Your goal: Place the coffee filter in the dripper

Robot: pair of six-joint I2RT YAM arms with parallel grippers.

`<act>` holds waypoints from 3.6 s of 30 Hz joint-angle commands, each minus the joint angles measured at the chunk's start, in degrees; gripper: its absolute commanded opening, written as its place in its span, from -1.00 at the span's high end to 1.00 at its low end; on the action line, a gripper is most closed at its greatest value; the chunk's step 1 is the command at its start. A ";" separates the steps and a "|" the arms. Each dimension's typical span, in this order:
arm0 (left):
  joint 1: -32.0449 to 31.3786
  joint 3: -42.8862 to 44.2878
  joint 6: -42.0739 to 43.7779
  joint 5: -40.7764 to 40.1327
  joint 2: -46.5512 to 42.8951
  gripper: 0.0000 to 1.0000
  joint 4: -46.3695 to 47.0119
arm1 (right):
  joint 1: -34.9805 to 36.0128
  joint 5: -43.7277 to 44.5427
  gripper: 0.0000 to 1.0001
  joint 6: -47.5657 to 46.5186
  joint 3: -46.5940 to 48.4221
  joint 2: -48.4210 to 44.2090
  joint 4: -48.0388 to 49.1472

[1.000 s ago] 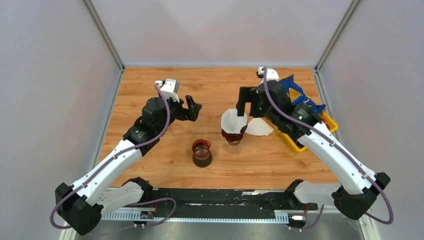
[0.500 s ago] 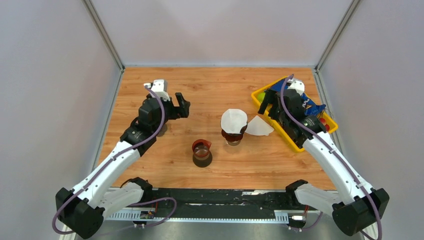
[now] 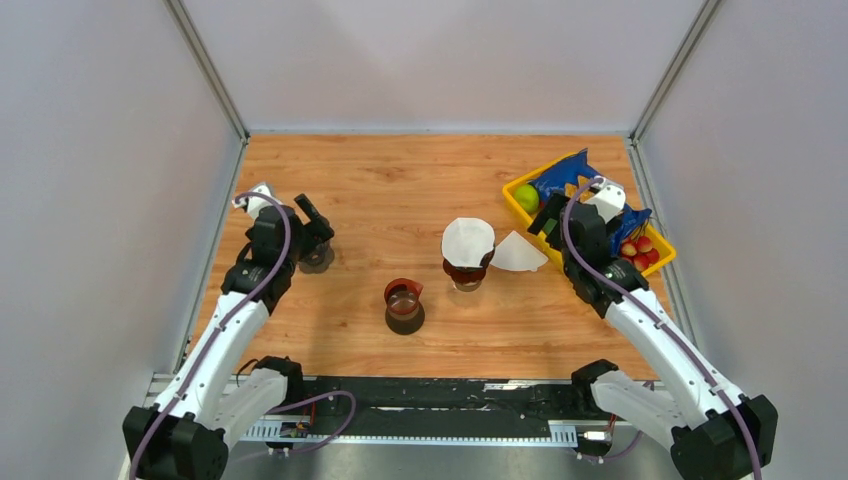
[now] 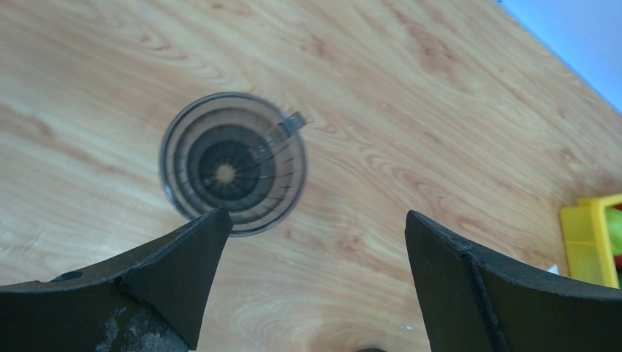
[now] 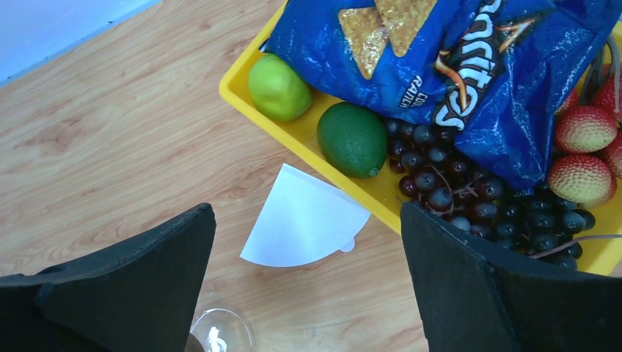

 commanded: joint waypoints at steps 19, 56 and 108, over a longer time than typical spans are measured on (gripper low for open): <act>6.67 -5.55 -7.62 -3.78 -2.25 -1.00 -8.34 | -0.03 -2.99 -1.00 -3.48 -3.73 1.71 9.98; 17.24 -7.02 -10.19 3.93 19.44 0.98 10.03 | -0.04 -4.49 -1.00 -4.86 -4.03 3.40 11.27; -7.93 14.08 17.36 53.24 9.37 0.91 -16.22 | 0.02 -1.01 -1.00 -6.00 -5.58 -1.86 11.31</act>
